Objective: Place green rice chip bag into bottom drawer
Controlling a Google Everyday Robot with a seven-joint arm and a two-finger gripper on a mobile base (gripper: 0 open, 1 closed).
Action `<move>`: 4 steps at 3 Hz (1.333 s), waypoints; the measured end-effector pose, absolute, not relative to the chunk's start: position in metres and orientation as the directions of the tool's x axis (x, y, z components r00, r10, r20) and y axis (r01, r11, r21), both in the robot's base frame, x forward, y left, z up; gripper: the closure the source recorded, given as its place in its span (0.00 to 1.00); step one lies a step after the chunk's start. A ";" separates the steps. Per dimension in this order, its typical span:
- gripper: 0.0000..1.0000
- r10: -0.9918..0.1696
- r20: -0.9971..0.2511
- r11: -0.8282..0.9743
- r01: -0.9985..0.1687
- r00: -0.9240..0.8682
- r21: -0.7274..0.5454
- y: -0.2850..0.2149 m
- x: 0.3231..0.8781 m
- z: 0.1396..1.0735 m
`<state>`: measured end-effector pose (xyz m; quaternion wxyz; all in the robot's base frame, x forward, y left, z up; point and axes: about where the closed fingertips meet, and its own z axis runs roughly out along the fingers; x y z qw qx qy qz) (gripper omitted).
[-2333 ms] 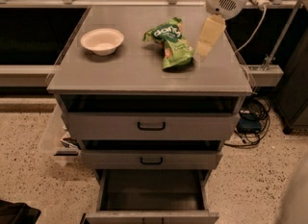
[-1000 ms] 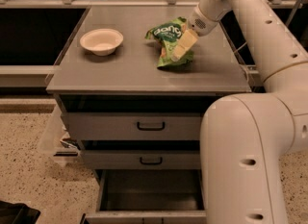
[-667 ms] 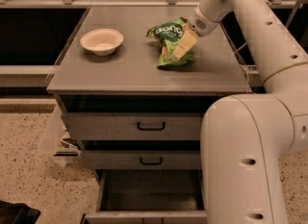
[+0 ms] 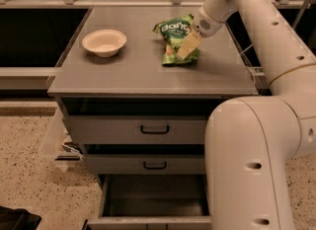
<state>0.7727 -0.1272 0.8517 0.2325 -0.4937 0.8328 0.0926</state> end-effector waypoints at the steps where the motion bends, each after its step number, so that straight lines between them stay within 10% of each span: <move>1: 0.90 -0.779 -0.479 0.495 -0.865 -0.404 -0.075 -0.127 0.773 0.852; 4: 1.00 -0.781 -0.478 0.491 -0.868 -0.402 -0.072 -0.127 0.772 0.851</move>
Offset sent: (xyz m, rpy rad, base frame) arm 0.0000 0.0000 0.0000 0.0000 0.0000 0.0000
